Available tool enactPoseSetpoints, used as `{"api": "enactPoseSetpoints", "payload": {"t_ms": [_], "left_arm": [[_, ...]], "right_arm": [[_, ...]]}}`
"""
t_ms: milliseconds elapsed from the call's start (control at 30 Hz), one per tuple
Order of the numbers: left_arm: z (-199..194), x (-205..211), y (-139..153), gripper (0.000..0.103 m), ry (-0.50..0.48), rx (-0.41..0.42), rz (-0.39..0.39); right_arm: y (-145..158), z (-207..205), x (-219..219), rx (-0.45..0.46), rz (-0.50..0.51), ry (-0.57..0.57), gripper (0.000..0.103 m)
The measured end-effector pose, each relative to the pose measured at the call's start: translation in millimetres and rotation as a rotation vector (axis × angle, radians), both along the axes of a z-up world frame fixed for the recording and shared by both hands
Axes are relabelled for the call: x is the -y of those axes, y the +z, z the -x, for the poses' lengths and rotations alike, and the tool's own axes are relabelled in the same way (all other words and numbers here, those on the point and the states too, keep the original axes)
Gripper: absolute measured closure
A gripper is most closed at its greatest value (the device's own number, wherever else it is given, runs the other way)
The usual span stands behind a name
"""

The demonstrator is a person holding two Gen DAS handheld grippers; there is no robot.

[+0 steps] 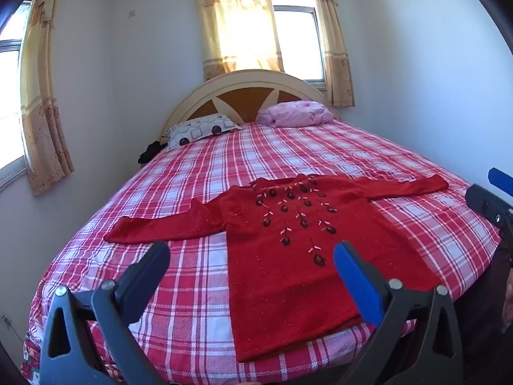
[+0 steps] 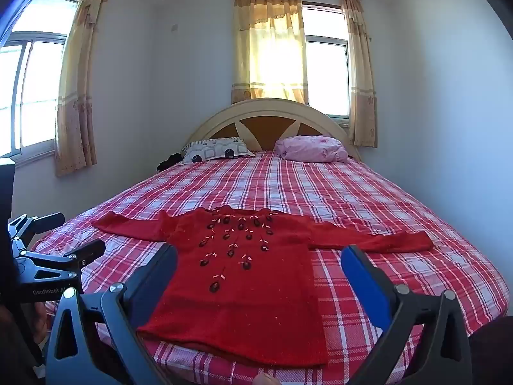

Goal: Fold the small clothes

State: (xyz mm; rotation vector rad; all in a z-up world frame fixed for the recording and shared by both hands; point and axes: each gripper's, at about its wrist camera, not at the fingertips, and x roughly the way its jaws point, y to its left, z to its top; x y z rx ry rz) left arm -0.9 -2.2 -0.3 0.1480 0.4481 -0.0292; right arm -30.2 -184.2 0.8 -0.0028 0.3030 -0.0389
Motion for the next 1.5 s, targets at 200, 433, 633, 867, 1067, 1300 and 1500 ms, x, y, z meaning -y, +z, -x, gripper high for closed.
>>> {"api": "enactPoseSetpoints", "payload": {"t_ms": [200, 433, 633, 867, 1067, 1300, 1500], "left_arm": [[-1, -7, -2, 0.0, 0.005, -0.006, 0.039], [-4, -7, -2, 0.0, 0.01, -0.013, 0.037], [-4, -6, -2, 0.0, 0.012, -0.01, 0.039], [-5, -7, -1, 0.0, 0.012, -0.006, 0.04], [-4, -7, -1, 0.0, 0.011, -0.001, 0.043], [-3, -8, 0, 0.0, 0.018, 0.006, 0.05], [-3, -9, 1, 0.0, 0.02, 0.007, 0.056]], "right_arm": [[0, 0, 0, 0.005, -0.004, 0.0, 0.001], [-2, 2, 2, 0.003, -0.002, -0.002, 0.001], [-2, 1, 2, -0.001, -0.002, -0.002, 0.001], [-1, -3, 2, -0.005, -0.002, -0.006, 0.001], [-2, -4, 1, -0.004, 0.0, -0.007, 0.001], [-2, -4, 2, -0.005, -0.004, -0.007, 0.001], [-3, -4, 0, -0.007, -0.001, -0.009, 0.001]]}}
